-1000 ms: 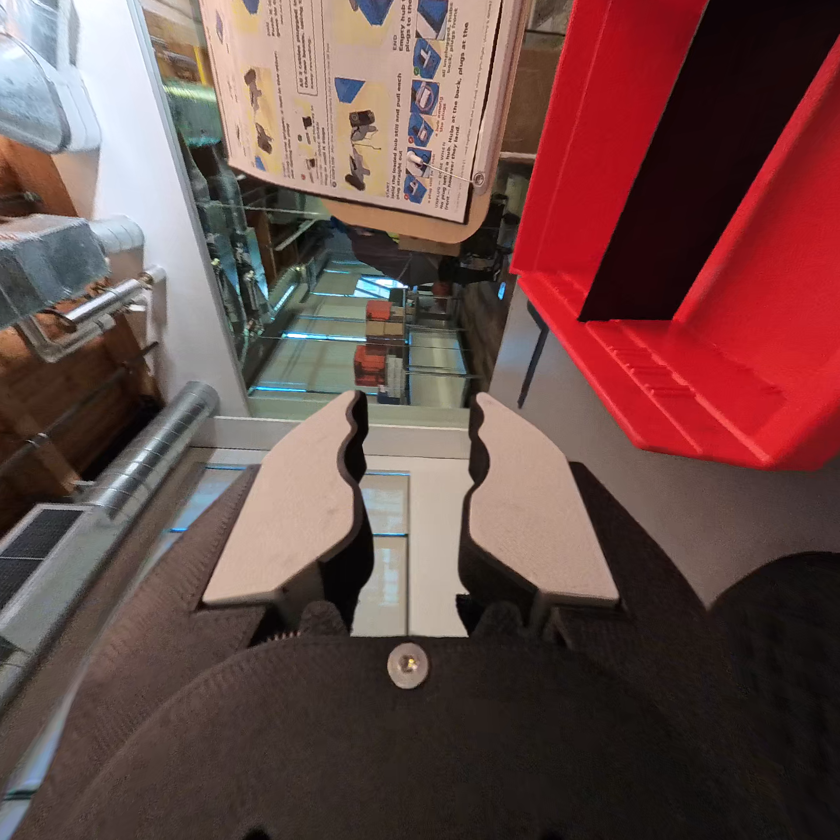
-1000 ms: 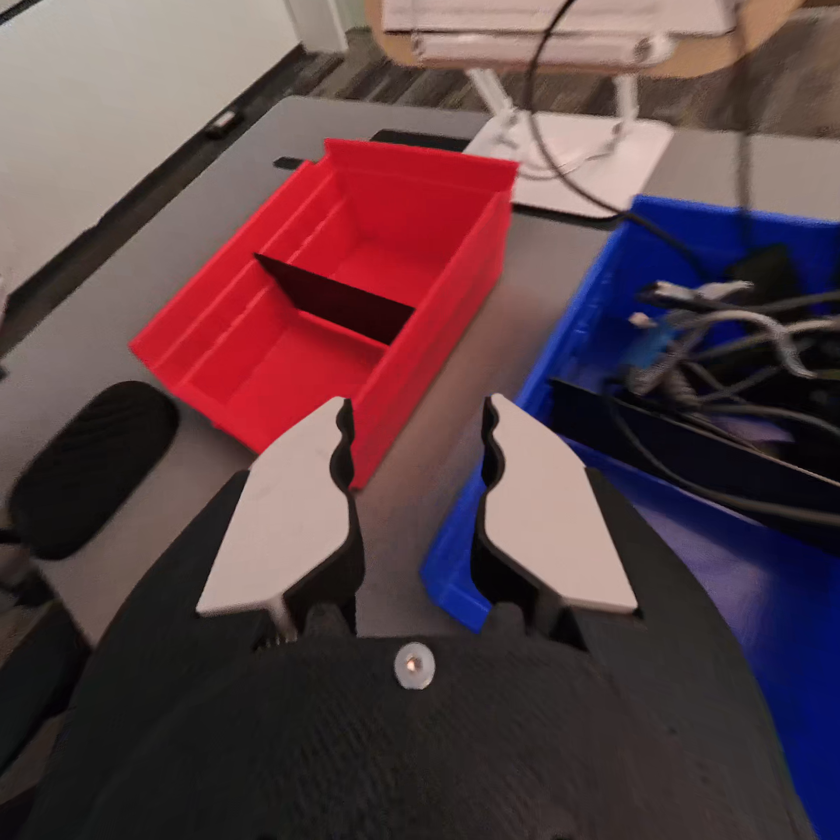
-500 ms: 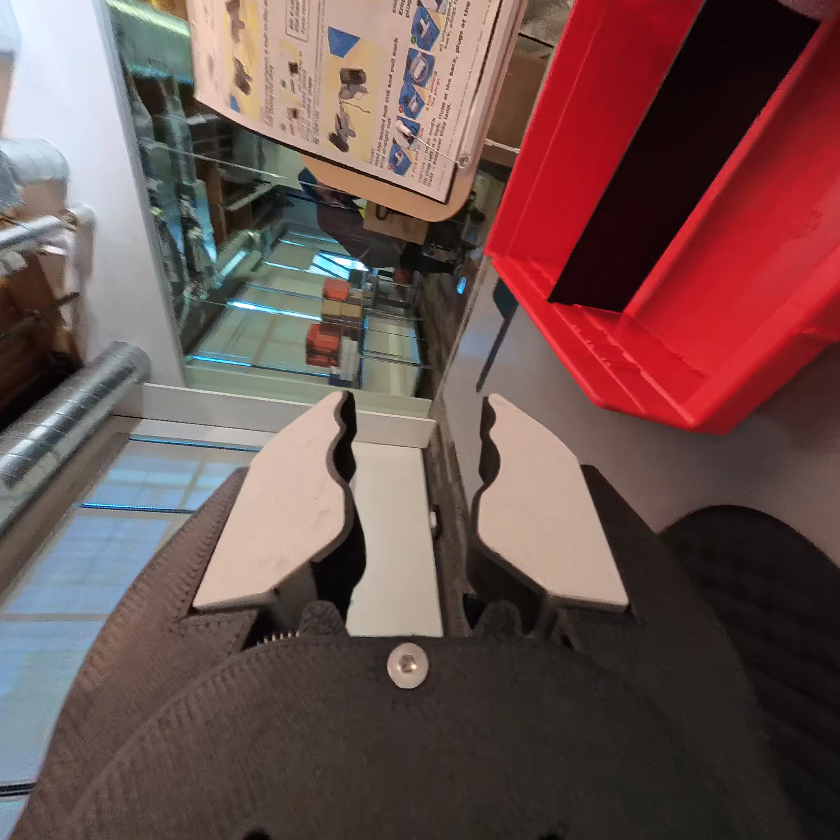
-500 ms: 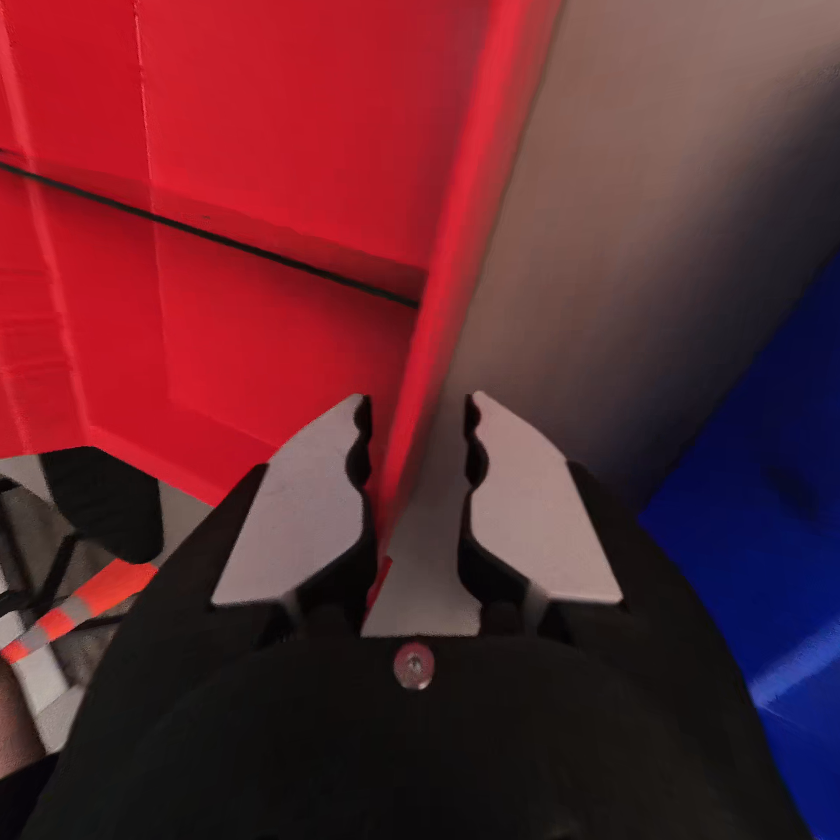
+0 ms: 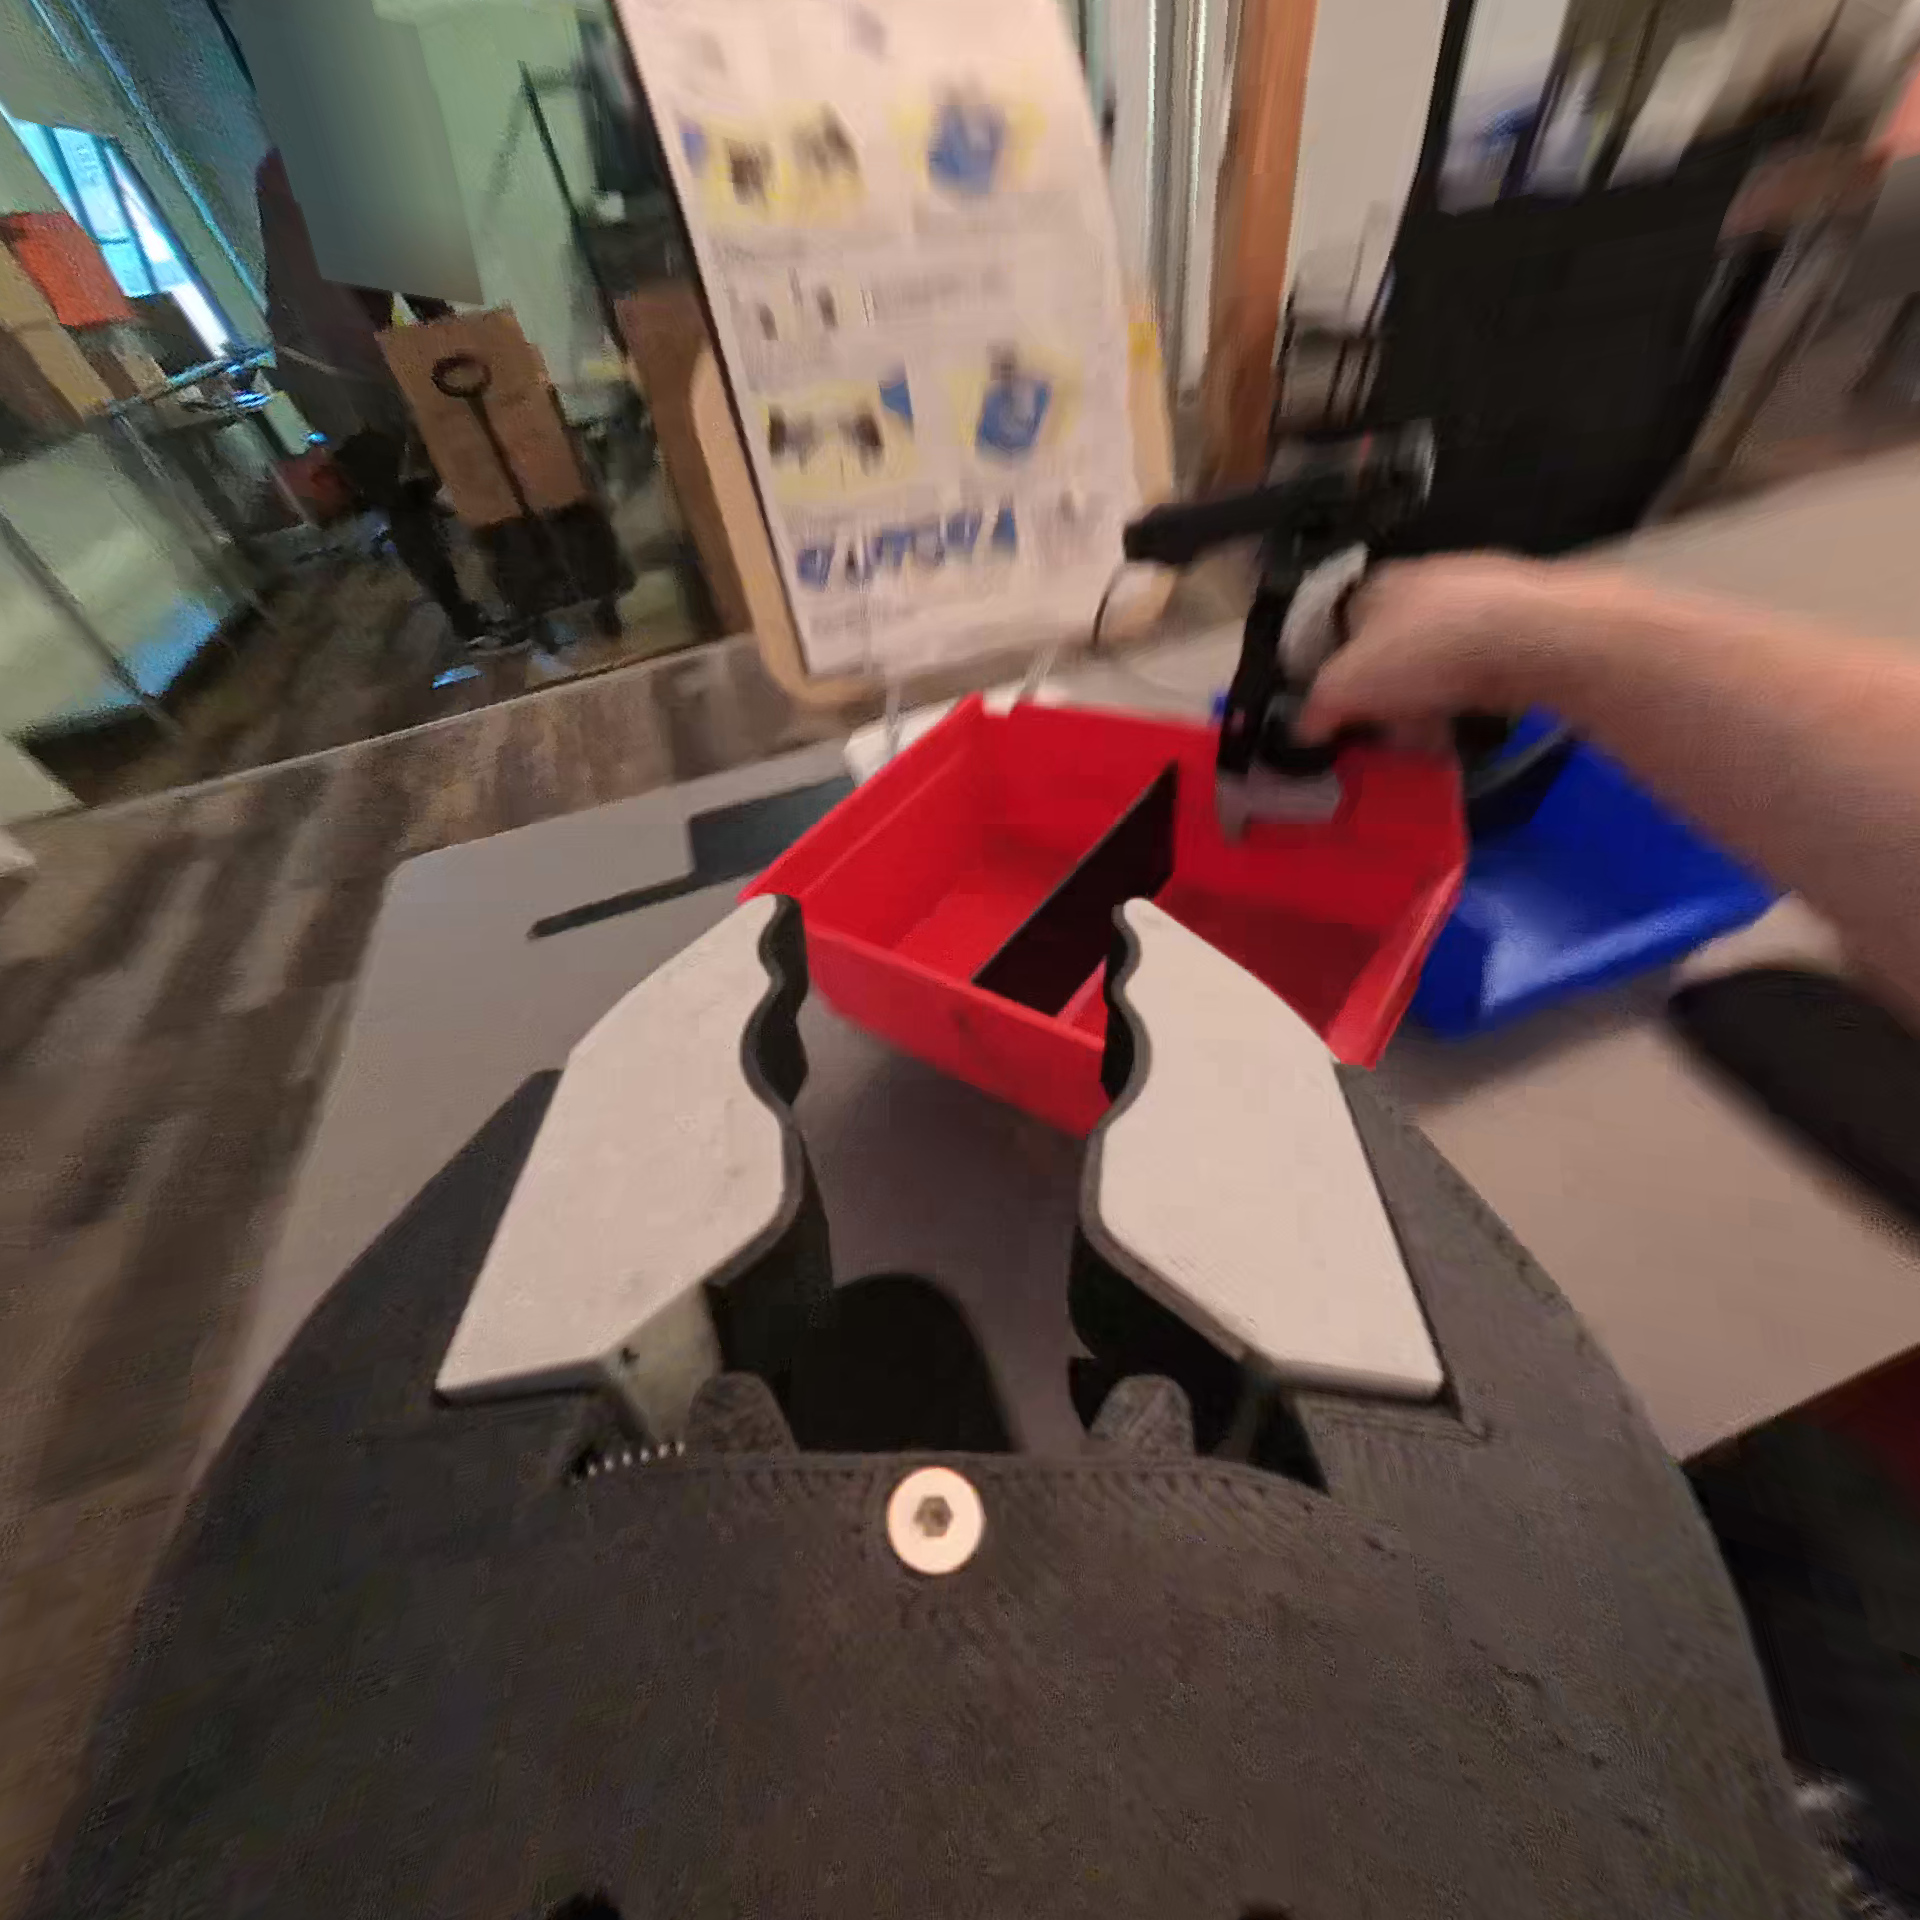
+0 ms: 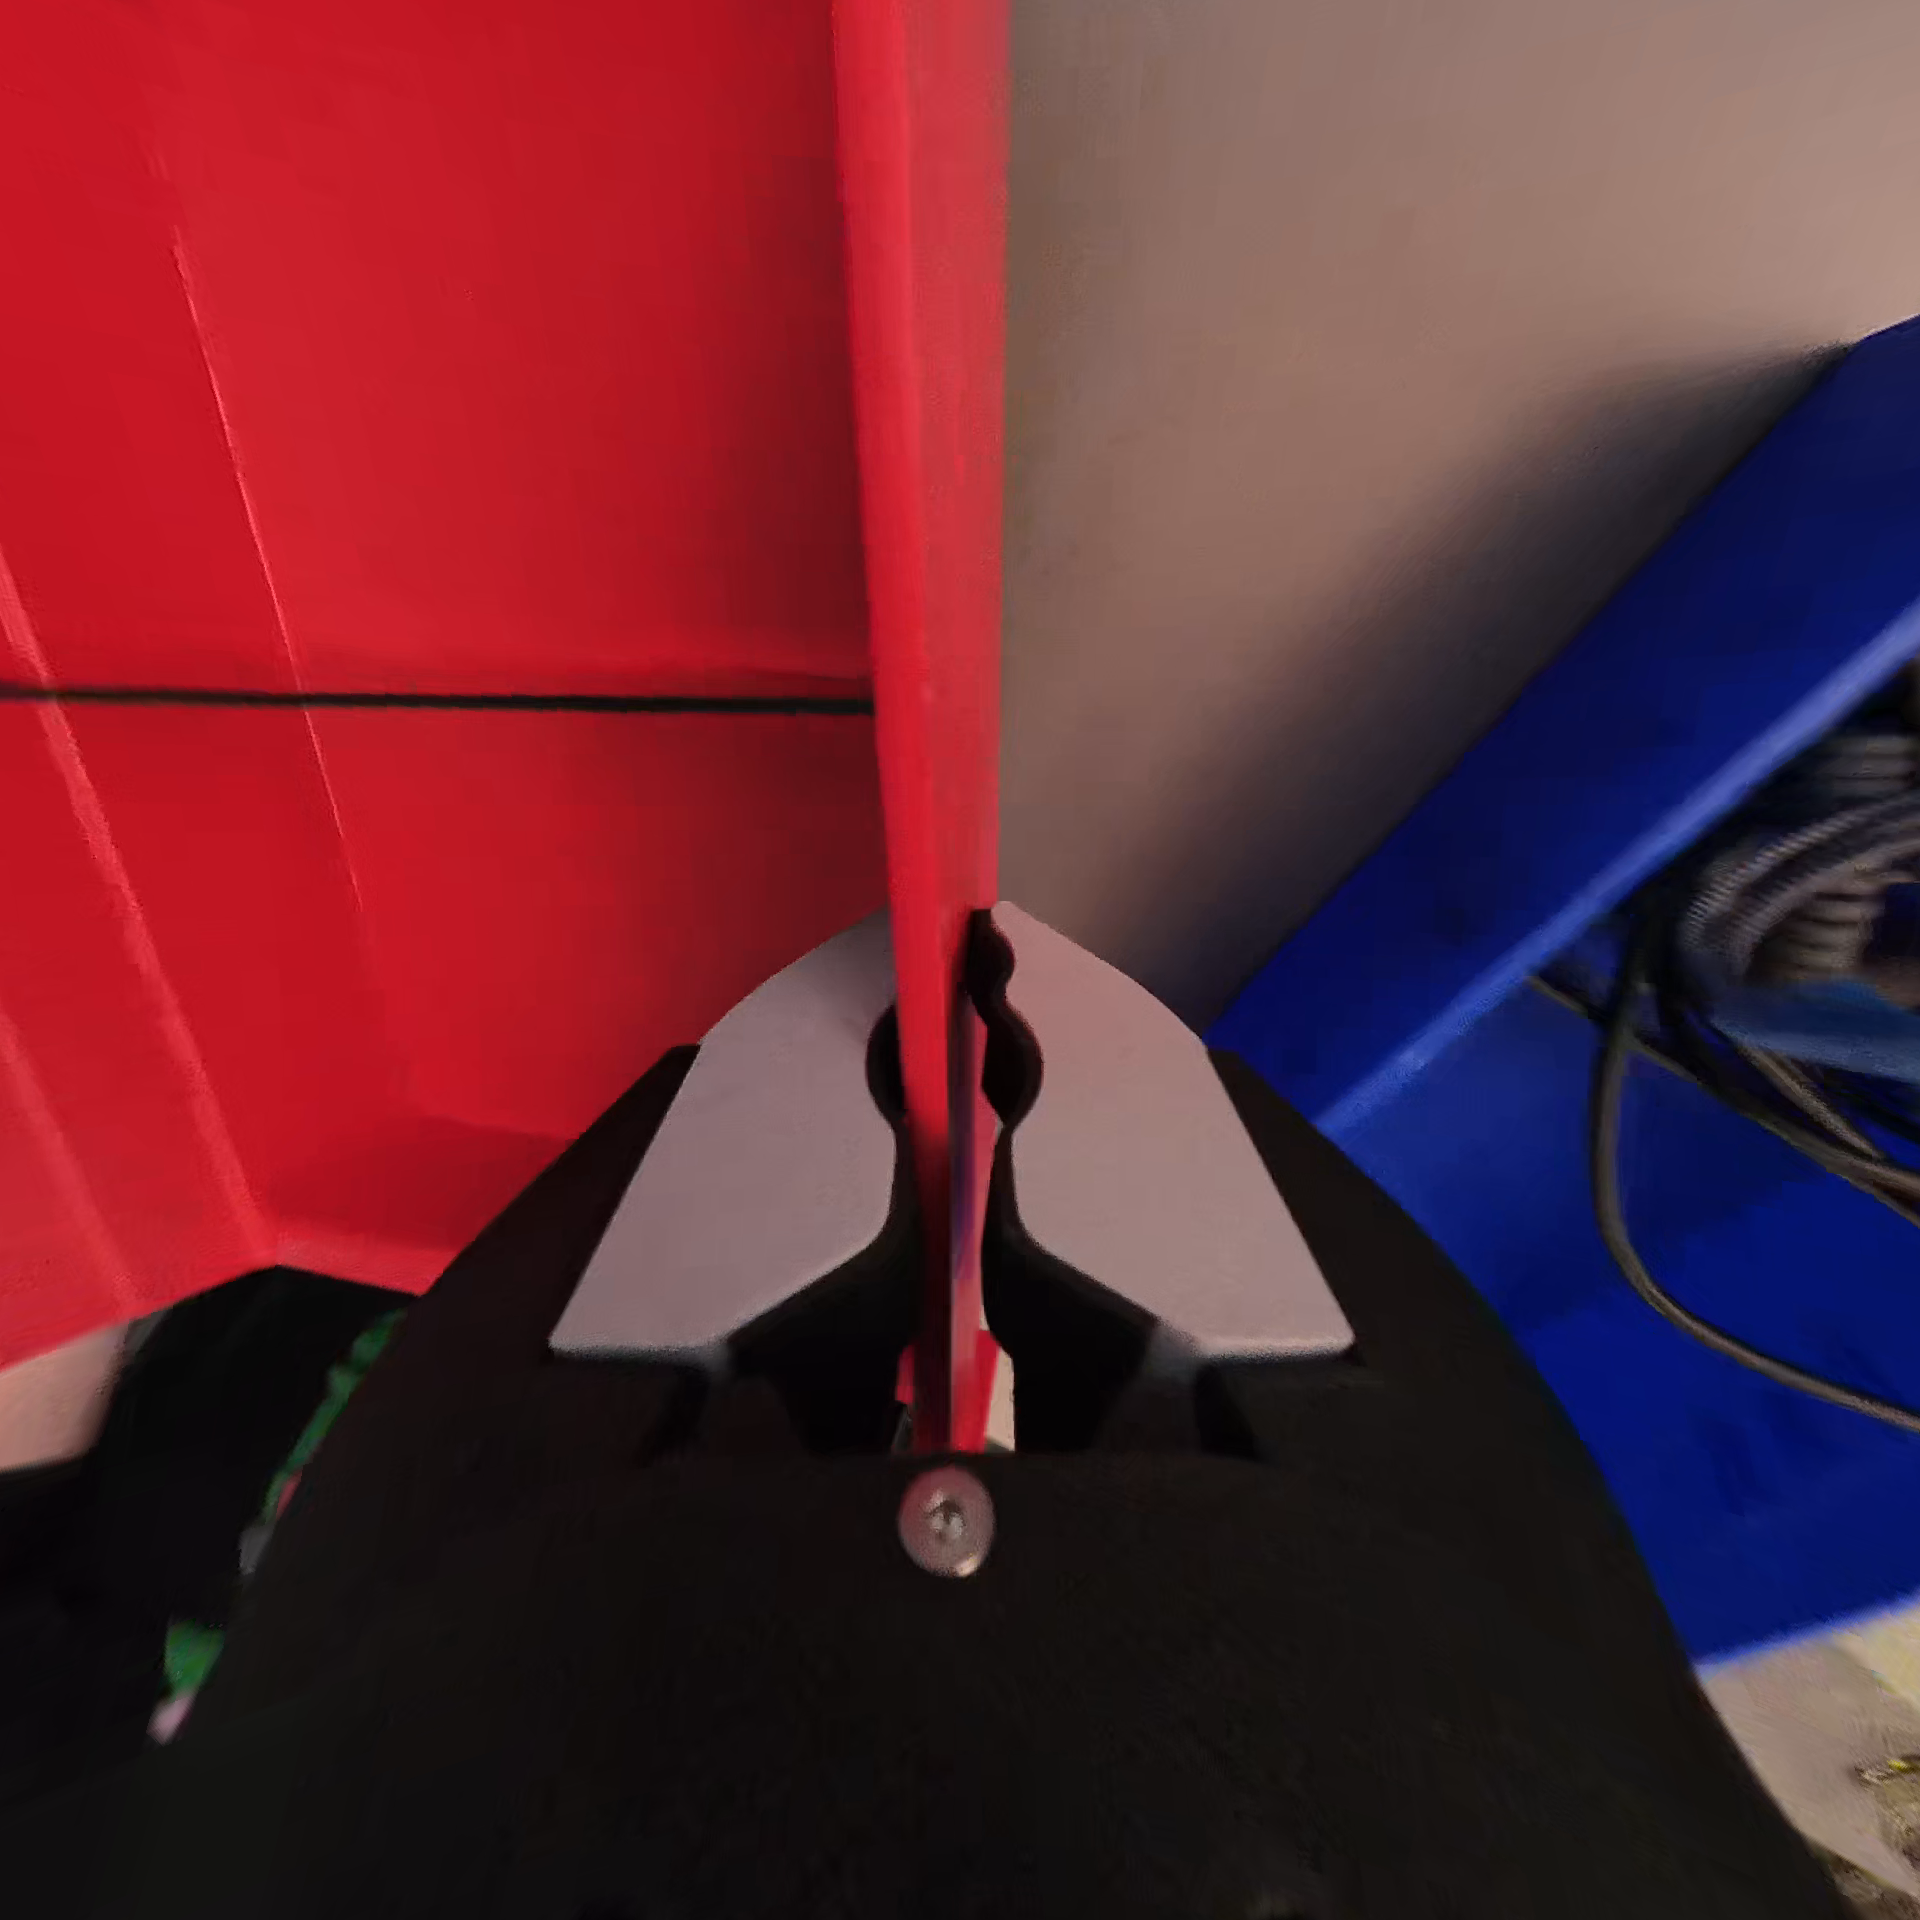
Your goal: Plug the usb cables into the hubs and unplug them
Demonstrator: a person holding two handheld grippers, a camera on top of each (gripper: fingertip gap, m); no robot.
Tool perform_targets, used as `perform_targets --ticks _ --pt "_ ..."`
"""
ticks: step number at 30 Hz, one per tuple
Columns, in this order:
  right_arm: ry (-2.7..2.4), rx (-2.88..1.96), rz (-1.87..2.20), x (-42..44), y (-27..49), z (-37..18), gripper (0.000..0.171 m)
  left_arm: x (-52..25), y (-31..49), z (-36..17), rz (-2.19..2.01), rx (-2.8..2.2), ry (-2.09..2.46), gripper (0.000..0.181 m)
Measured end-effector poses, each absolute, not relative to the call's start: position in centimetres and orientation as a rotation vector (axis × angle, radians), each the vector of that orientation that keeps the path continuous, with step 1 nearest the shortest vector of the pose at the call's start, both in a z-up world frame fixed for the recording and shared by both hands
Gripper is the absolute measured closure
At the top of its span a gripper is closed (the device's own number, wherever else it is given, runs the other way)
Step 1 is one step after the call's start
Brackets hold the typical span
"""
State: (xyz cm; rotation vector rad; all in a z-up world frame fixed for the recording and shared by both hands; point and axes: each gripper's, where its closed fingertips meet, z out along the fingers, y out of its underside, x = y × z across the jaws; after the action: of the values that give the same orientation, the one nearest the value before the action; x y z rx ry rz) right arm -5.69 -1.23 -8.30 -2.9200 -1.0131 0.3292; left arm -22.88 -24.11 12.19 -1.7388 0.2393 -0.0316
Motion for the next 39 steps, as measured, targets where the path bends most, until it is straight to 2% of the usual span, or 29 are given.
perform_targets --ticks 3,6,9,11,15,18,22,27,29,33,34,37,39 --pt "-1.047 -2.839 0.39 -2.8 -1.3 -2.7 0.162 -25.6 -25.2 14.6 -0.186 -1.621 0.077 0.12" --pt "-0.987 -2.78 0.43 3.4 -1.3 3.3 0.162 -26.5 -24.0 13.4 -0.283 -1.635 0.005 0.108" --pt "-0.794 -2.788 0.443 12.8 -1.4 7.2 0.162 -21.4 -20.3 9.1 -0.52 -1.745 0.068 0.105" --pt "-0.598 -2.799 0.445 19.8 -1.7 7.9 0.162 -15.0 -17.2 4.9 -0.686 -1.846 0.157 0.106" --pt "-0.162 -2.803 0.46 32.3 -3.3 5.4 0.162 -3.8 -10.8 -3.0 -0.765 -2.074 0.308 0.102" --pt "0.099 -2.754 0.42 40.1 -4.6 2.2 0.162 0.2 -5.8 -5.4 -0.74 -2.191 0.299 0.101" --pt "0.326 -2.749 0.381 47.4 -6.6 -3.2 0.161 2.3 -1.6 -8.7 -0.509 -2.376 0.372 0.098" --pt "0.499 -2.769 0.489 50.5 -8.1 -10.2 0.16 3.2 -0.6 -12.4 -0.258 -2.647 0.52 0.093" --pt "0.524 -2.78 0.528 50.1 -8.0 -12.3 0.159 4.0 -0.8 -13.2 -0.219 -2.706 0.576 0.103" --pt "0.5 -2.796 0.559 48.1 -6.7 -14.5 0.156 1.9 -1.4 -15.8 0.082 -2.844 0.756 0.145" --pt "0.479 -2.8 0.557 47.3 -6.2 -14.7 0.155 0.8 -0.7 -15.9 0.156 -2.821 0.751 0.149" --pt "0.433 -2.808 0.591 44.5 -4.8 -14.9 0.156 -0.9 0.2 -15.9 -0.081 -2.816 0.639 0.171" --pt "0.388 -2.805 0.613 42.2 -3.6 -14.8 0.156 -2.9 0.9 -15.9 -0.288 -2.817 0.499 0.177"
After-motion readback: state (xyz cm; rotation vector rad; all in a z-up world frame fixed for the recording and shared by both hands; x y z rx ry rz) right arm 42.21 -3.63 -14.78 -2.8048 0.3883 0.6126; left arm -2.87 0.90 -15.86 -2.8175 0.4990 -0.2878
